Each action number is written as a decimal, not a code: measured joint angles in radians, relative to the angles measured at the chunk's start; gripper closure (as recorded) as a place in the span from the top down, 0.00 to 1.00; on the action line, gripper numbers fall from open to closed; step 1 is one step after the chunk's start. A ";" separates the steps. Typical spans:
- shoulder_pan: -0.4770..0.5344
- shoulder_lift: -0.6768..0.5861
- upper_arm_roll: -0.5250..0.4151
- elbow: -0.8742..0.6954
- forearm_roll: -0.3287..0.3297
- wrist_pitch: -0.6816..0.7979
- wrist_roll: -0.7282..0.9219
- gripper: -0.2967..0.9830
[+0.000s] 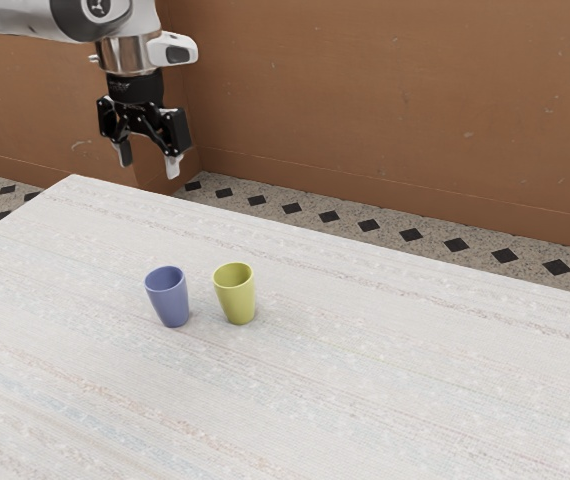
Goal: Place the right cup onto the left cup
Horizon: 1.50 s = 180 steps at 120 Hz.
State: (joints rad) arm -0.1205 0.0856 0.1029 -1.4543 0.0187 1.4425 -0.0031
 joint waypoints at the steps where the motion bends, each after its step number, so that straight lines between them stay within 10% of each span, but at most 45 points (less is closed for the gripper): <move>1: 0.000 0.000 0.000 0.000 0.000 0.000 0.000 0.77; 180: -0.051 0.334 -0.060 -0.033 -0.080 0.316 -0.253 0.77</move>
State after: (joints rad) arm -0.1711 0.4193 0.0425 -1.4874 -0.0609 1.7585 -0.2559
